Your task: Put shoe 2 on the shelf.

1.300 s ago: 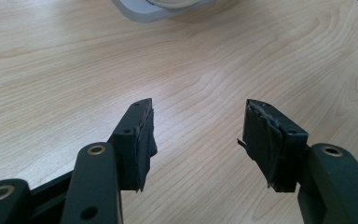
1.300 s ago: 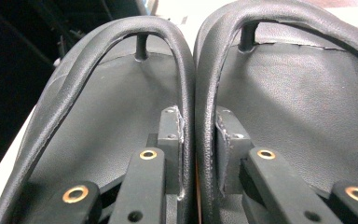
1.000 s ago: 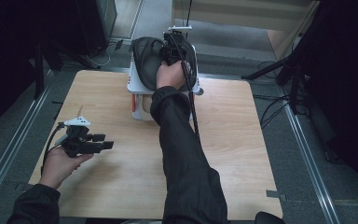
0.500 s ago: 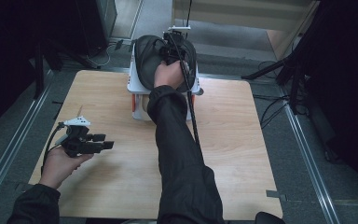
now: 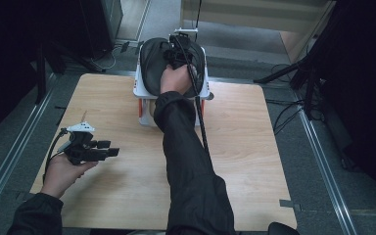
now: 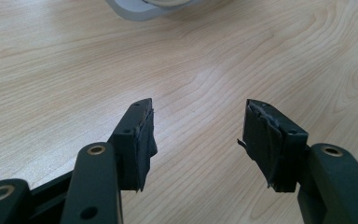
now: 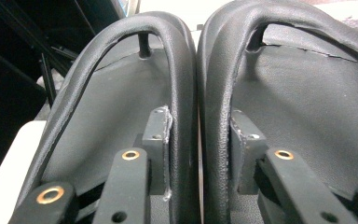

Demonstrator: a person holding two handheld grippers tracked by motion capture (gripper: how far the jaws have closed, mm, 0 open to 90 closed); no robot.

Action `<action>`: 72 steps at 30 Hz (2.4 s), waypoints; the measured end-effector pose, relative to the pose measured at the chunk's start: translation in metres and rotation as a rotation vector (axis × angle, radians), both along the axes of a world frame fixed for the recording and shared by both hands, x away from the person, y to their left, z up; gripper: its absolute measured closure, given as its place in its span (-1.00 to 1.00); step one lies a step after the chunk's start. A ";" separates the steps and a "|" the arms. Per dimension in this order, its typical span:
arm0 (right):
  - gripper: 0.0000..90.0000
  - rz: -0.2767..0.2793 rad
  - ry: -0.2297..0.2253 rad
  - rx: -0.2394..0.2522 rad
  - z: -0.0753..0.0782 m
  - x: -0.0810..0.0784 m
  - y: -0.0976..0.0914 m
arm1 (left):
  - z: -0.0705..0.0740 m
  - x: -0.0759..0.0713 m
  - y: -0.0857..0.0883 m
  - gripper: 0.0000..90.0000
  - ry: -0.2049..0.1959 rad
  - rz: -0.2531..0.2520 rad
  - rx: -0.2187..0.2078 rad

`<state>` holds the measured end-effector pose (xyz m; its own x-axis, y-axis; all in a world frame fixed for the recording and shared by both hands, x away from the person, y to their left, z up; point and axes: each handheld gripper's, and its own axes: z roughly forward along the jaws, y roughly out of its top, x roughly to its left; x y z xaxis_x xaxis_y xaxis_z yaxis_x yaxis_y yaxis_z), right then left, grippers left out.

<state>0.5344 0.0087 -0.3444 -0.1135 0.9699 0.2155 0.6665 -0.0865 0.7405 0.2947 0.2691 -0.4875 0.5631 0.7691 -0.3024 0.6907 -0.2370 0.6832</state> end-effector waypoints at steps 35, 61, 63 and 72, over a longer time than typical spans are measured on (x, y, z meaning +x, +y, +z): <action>1.00 0.210 -0.018 0.002 0.022 -0.024 -0.047 | -0.001 0.002 -0.003 -0.02 0.001 0.003 0.006; 1.00 0.310 -0.013 0.031 -0.003 -0.042 -0.056 | -0.004 0.008 -0.011 -0.02 0.009 -0.012 0.020; 1.00 0.323 -0.017 0.031 -0.002 -0.046 -0.058 | -0.004 0.009 -0.010 -0.02 0.010 -0.010 0.017; 1.00 0.385 -0.039 0.037 0.001 -0.070 -0.070 | -0.005 0.009 -0.011 -0.02 0.012 -0.008 0.021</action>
<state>0.4639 -0.0610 -0.3436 -0.4766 0.8462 0.2383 0.6270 0.1372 0.7669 0.3035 0.2581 -0.4923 0.5655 0.7708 -0.2932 0.6969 -0.2566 0.6697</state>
